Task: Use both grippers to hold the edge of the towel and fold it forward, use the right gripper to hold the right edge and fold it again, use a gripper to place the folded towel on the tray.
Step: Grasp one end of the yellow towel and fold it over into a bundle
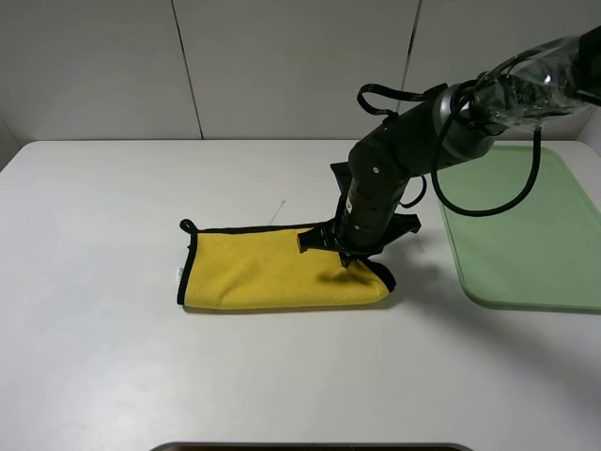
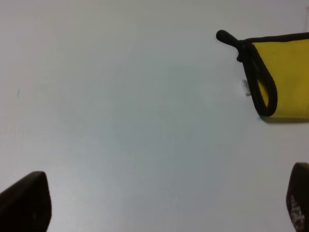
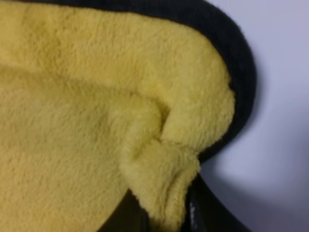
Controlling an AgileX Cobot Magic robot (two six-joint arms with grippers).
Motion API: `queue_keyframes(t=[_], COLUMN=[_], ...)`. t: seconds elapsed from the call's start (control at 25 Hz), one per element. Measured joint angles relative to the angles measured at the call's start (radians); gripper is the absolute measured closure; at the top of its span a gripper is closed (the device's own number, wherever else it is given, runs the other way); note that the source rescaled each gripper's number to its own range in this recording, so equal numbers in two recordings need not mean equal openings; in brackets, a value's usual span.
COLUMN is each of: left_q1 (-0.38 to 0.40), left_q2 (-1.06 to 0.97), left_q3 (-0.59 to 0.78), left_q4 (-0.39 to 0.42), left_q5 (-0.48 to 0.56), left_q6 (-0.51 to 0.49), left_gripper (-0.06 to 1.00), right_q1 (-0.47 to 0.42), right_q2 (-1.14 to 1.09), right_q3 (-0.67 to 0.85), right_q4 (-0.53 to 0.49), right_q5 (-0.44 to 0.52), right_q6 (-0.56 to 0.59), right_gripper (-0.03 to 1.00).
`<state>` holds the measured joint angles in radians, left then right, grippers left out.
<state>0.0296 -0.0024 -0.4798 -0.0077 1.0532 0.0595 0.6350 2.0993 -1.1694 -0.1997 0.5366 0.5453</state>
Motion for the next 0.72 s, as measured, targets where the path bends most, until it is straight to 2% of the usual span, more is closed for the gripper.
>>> queue_keyframes(t=[0.12,0.4,0.72], left_q1=[0.000,0.000,0.000], left_q2=[0.000,0.000,0.000], left_q3=[0.000,0.000,0.000], left_q4=[0.000,0.000,0.000], left_q5=[0.000,0.000,0.000], left_q6=[0.000,0.000,0.000], left_gripper=[-0.06,-0.06,-0.06], right_q1=[0.000,0.000,0.000], right_q2=[-0.010,-0.080,-0.171], right_q3=[0.001,0.009,0.009], right_q4=[-0.023,-0.106,-0.214], right_q5=[0.015,0.143,0.240], right_q6=[-0.009,-0.012,-0.015], right_gripper=[0.84,0.84,0.84])
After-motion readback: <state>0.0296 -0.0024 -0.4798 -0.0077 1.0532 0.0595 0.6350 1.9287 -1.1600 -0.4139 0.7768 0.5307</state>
